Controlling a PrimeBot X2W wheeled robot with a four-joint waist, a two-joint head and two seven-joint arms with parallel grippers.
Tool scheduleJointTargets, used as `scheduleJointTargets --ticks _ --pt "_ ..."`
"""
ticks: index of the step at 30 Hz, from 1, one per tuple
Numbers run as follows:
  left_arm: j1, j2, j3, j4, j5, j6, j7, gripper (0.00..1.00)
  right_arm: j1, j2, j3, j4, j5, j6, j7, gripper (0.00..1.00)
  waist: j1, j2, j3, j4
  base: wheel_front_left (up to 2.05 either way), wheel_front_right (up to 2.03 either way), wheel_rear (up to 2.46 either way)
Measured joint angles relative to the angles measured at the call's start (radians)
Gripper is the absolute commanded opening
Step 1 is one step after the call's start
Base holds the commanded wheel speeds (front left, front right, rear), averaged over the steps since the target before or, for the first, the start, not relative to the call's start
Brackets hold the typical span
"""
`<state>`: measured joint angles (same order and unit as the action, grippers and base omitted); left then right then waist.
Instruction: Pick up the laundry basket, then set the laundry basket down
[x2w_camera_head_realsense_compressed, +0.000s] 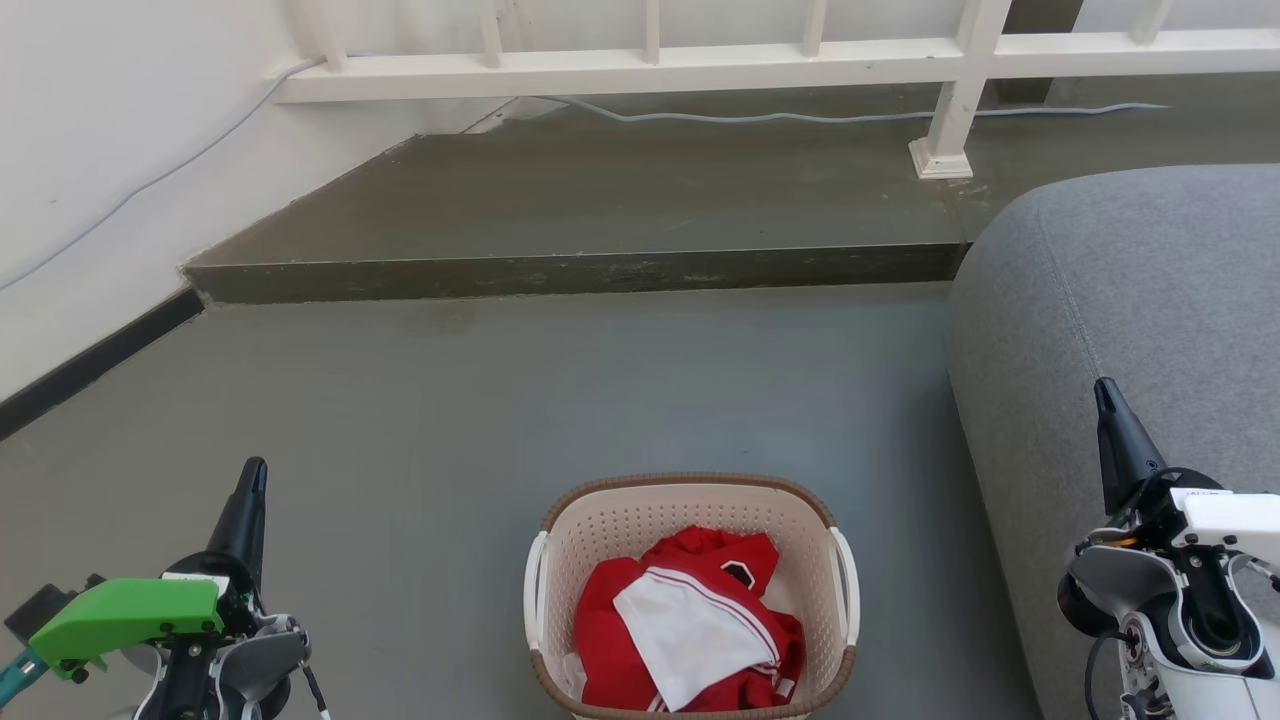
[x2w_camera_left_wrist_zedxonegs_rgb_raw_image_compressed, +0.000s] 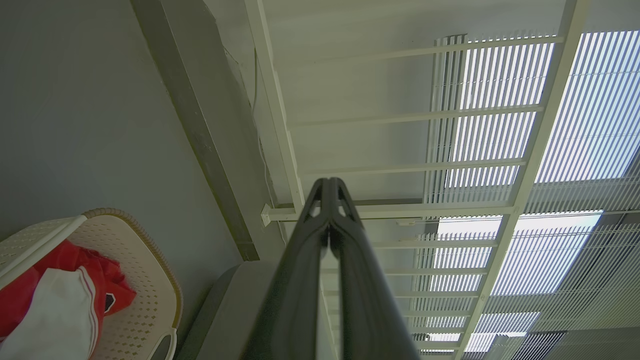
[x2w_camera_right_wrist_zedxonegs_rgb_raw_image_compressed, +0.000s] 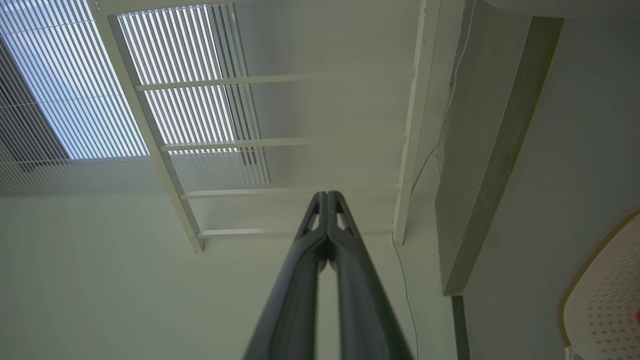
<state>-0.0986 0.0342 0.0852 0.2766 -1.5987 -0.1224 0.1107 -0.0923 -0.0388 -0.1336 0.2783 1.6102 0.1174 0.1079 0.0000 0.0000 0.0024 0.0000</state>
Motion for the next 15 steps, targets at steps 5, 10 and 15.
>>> scheduleJointTargets --ticks 5,10,15 --pt "0.0 0.0 0.0 0.0 0.0 0.0 0.0 0.0 0.0 0.0 0.0 0.0 0.0 0.0 0.0 0.0 0.0 0.0 0.0 0.0 0.0 0.0 0.0" --pt "0.0 0.0 0.0 0.0 0.0 0.0 0.0 0.0 0.0 0.0 0.0 0.0 0.0 0.0 0.0 0.0 0.0 0.0 0.0 0.0 0.0 0.0 0.0" --pt "0.0 0.0 0.0 0.0 0.0 0.0 0.0 0.0 0.0 0.0 0.0 0.0 0.0 0.0 0.0 0.0 0.0 0.0 0.0 0.0 0.0 0.0 0.0"
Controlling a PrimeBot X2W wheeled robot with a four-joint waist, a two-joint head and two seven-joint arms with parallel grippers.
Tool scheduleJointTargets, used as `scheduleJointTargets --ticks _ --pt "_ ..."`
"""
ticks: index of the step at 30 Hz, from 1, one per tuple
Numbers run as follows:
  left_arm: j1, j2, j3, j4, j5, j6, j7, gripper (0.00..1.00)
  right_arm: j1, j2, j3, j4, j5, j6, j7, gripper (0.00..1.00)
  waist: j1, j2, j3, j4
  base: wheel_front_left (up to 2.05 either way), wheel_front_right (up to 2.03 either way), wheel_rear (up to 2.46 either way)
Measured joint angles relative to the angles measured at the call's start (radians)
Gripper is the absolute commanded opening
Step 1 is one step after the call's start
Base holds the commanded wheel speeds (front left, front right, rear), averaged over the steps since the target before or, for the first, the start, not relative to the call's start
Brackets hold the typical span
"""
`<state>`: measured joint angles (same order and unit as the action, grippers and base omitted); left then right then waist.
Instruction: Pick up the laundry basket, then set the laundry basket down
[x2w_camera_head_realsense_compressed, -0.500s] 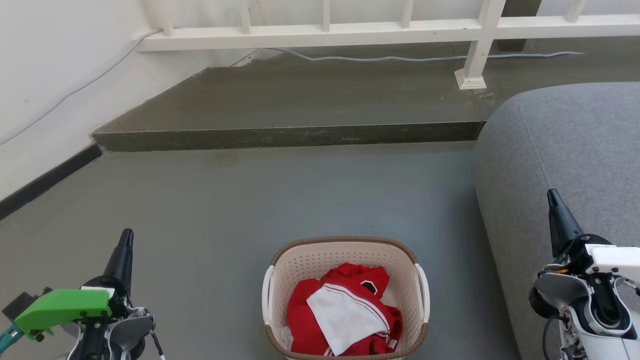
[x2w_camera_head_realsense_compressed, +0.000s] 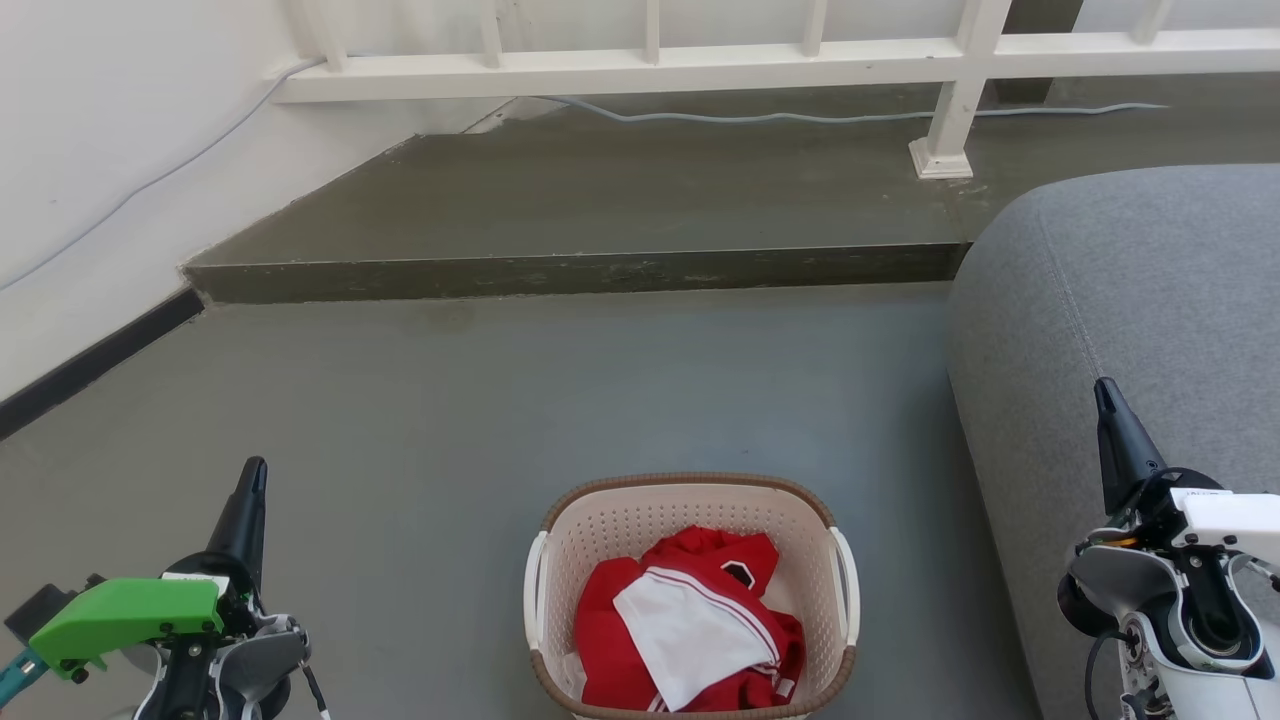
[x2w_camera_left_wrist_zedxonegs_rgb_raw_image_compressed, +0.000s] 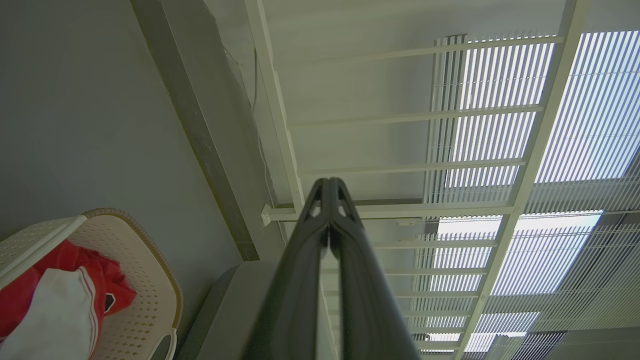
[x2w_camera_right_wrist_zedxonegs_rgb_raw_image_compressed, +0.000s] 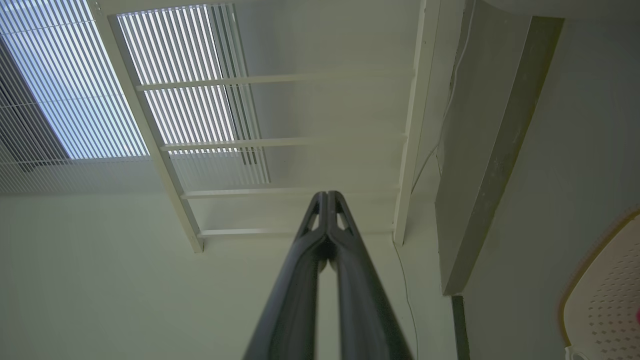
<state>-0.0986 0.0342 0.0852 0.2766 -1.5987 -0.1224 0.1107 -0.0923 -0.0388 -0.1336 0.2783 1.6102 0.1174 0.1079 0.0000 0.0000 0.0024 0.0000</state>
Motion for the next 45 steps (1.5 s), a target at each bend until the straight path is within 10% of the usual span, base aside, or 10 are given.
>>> scheduleJointTargets --ticks 45 --pt "0.0 0.0 0.0 0.0 0.0 0.0 0.0 0.0 0.0 0.0 0.0 0.0 0.0 0.0 0.0 0.0 0.0 0.0 0.0 0.0 0.0 0.0 0.0"
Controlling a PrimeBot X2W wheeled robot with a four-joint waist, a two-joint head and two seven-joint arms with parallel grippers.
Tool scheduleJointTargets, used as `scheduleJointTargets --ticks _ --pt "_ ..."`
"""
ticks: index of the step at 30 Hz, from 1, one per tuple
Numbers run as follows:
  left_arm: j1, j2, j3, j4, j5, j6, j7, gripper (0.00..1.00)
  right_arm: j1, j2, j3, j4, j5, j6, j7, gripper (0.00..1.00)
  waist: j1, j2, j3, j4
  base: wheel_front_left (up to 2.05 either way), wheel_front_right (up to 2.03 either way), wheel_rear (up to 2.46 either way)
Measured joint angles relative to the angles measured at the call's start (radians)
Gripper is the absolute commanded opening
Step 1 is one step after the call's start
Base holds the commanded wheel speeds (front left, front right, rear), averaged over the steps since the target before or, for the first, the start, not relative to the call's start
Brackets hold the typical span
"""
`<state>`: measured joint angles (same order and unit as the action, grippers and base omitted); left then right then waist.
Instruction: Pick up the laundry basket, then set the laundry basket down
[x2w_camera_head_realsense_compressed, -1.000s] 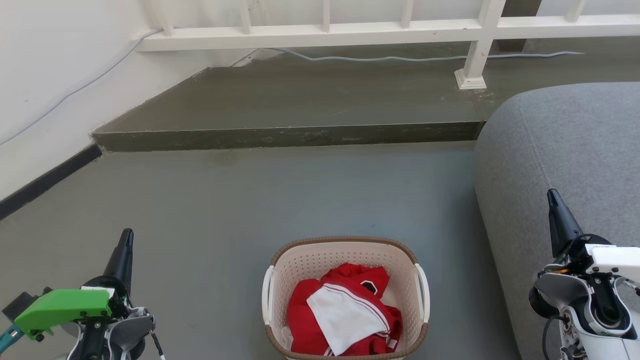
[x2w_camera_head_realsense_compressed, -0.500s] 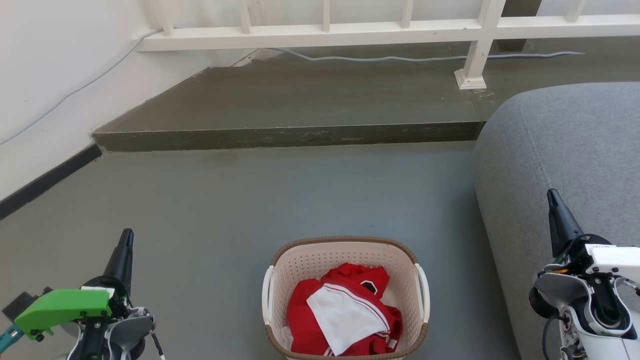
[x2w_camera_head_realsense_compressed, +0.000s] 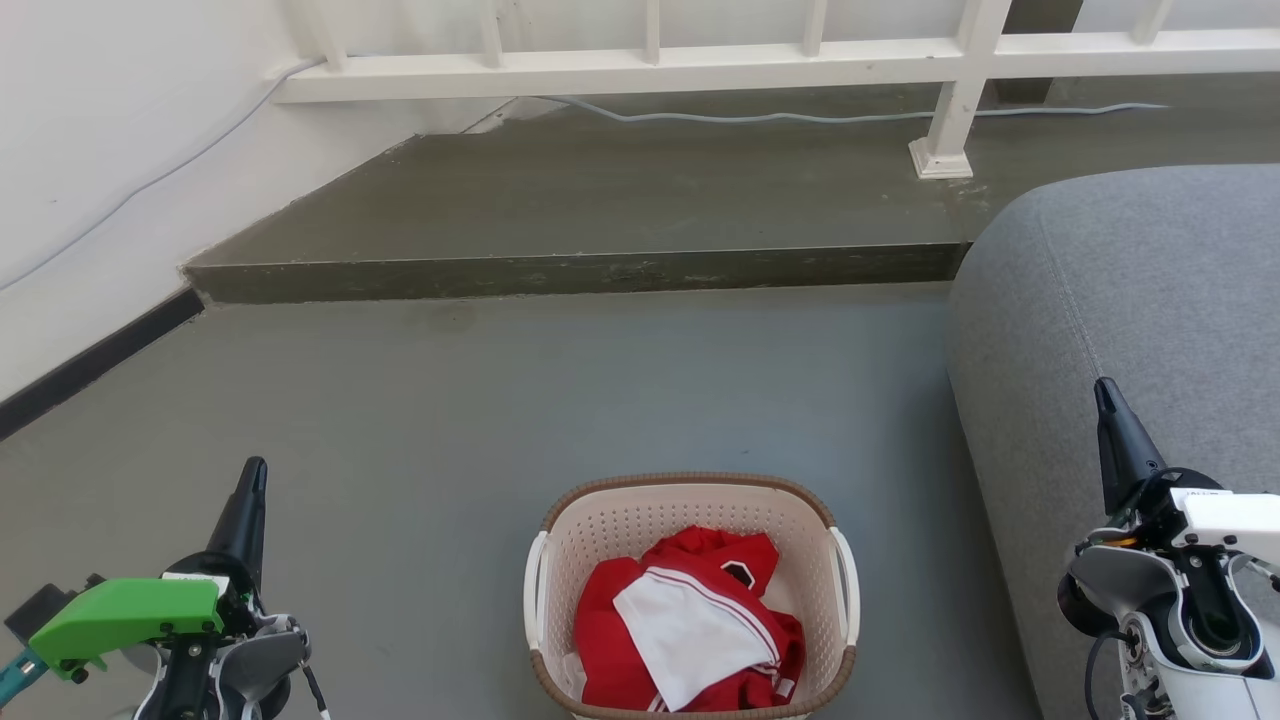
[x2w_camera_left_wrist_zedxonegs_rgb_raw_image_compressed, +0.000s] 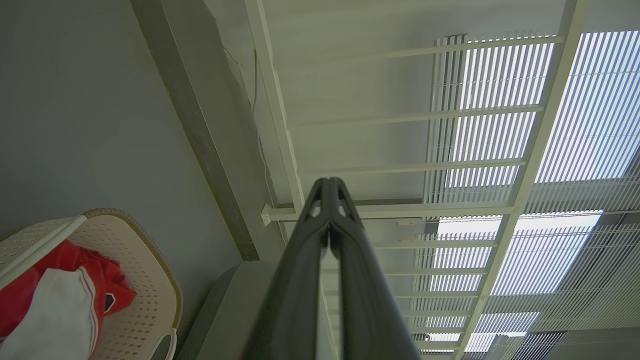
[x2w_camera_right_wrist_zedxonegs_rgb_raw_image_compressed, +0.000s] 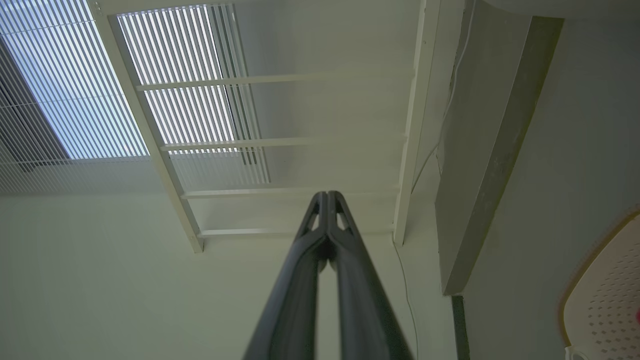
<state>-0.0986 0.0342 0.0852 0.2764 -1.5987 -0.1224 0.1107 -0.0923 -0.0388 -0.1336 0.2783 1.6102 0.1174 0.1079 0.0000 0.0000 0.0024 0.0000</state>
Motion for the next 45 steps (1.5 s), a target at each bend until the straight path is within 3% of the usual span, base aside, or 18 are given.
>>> scheduleJointTargets --ticks 39,40,45 --pt "0.0 0.0 0.0 0.0 0.0 0.0 0.0 0.0 0.0 0.0 0.0 0.0 0.0 0.0 0.0 0.0 0.0 0.0 0.0 0.0 0.0 0.0 0.0" --pt "0.0 -0.001 0.0 0.004 0.0 0.0 0.0 1.0 0.0 0.001 0.001 0.004 0.0 -0.001 0.0 1.0 0.0 0.0 0.0 0.0 0.0 0.0 0.0" --pt "0.014 -0.02 -0.005 0.042 0.0 0.001 -0.002 1.0 0.038 0.021 0.006 0.044 0.0 -0.005 0.0 1.0 0.0 0.0 0.0 0.0 0.0 0.0 0.0"
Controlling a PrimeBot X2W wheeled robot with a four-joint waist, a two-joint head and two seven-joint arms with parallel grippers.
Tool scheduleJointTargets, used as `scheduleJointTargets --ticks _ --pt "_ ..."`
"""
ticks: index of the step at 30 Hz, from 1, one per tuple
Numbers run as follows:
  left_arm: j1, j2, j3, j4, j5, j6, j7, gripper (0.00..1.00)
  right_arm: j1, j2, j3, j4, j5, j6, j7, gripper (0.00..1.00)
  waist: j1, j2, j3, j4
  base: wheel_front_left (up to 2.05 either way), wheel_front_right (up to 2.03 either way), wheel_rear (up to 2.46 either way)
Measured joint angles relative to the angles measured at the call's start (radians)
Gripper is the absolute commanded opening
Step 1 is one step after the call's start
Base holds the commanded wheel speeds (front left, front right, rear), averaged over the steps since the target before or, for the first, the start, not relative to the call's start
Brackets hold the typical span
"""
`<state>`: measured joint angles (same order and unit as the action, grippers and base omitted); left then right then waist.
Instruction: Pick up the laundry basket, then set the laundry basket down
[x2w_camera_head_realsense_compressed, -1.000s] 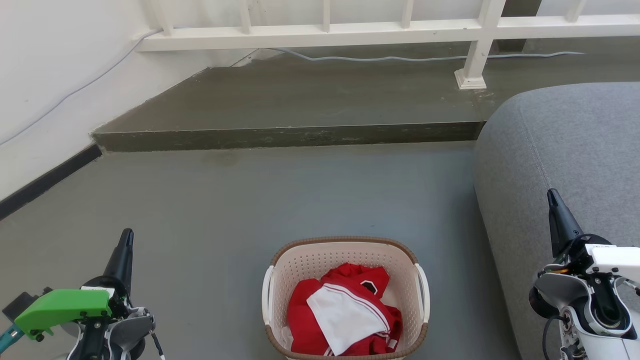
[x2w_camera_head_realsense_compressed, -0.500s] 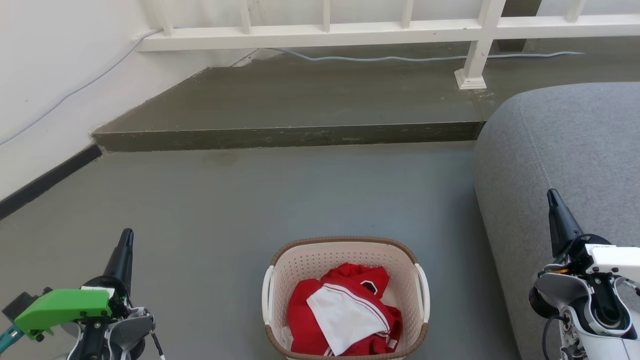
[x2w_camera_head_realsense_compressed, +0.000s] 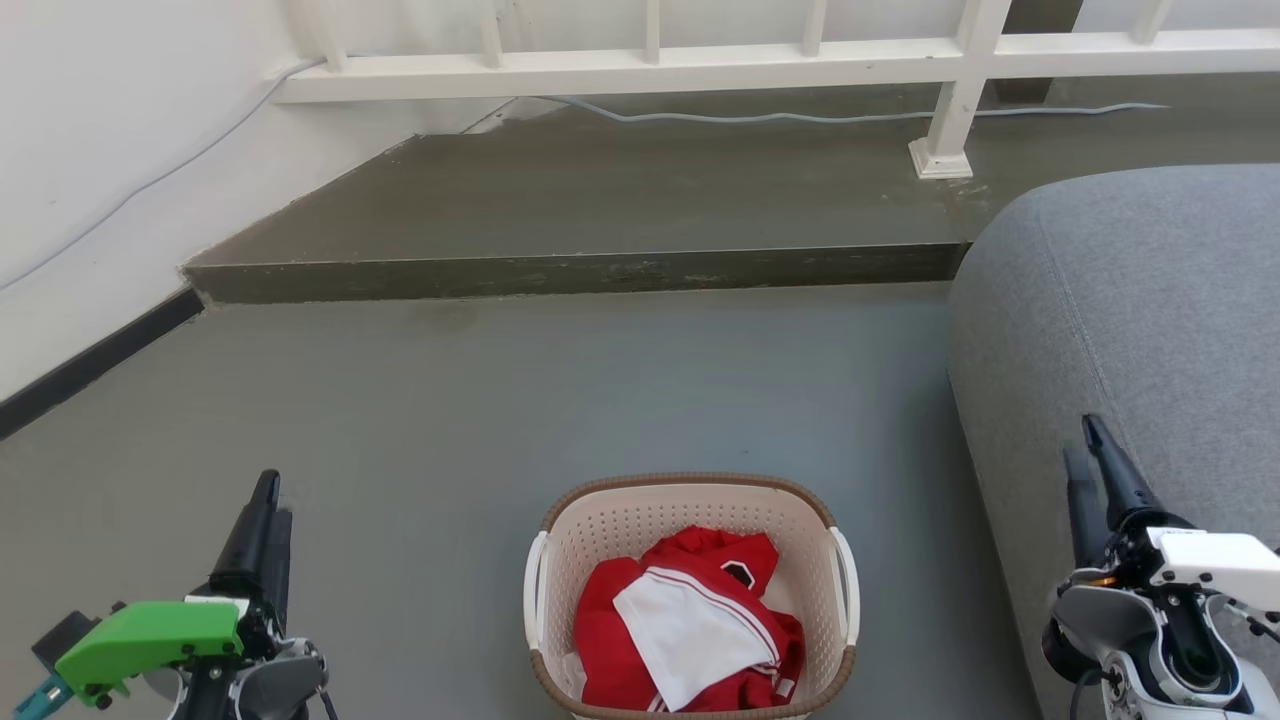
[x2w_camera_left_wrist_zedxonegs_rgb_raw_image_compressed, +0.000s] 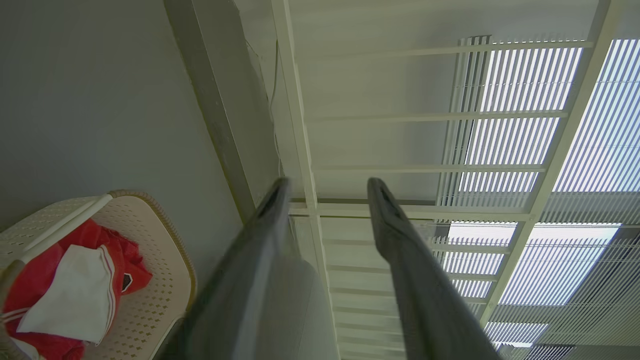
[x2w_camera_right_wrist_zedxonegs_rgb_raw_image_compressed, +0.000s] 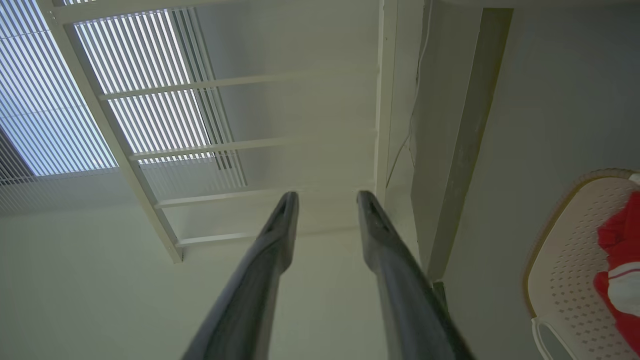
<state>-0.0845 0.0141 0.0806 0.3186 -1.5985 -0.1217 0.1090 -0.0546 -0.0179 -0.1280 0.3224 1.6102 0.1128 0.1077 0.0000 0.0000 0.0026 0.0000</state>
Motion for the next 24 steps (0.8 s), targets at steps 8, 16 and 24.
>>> scheduleJointTargets --ticks 8,16,24 --pt "0.01 0.0 -0.011 -0.006 0.004 0.0 -0.016 1.0 0.002 0.0 0.01 -0.015 -0.002 0.0 -0.012 1.0 0.0 0.0 0.002 -0.001 0.0 0.0 0.0" --pt "0.01 0.002 -0.027 -0.017 0.049 0.0 -0.05 1.0 0.002 0.0 0.036 -0.037 -0.029 0.0 -0.039 1.0 0.0 0.0 0.003 -0.002 0.0 0.0 0.0" --pt "0.01 0.011 -0.059 -0.038 0.119 0.0 -0.083 1.0 0.001 -0.017 0.073 -0.063 -0.094 0.0 -0.073 1.0 0.0 0.0 0.006 -0.004 0.0 0.0 0.0"
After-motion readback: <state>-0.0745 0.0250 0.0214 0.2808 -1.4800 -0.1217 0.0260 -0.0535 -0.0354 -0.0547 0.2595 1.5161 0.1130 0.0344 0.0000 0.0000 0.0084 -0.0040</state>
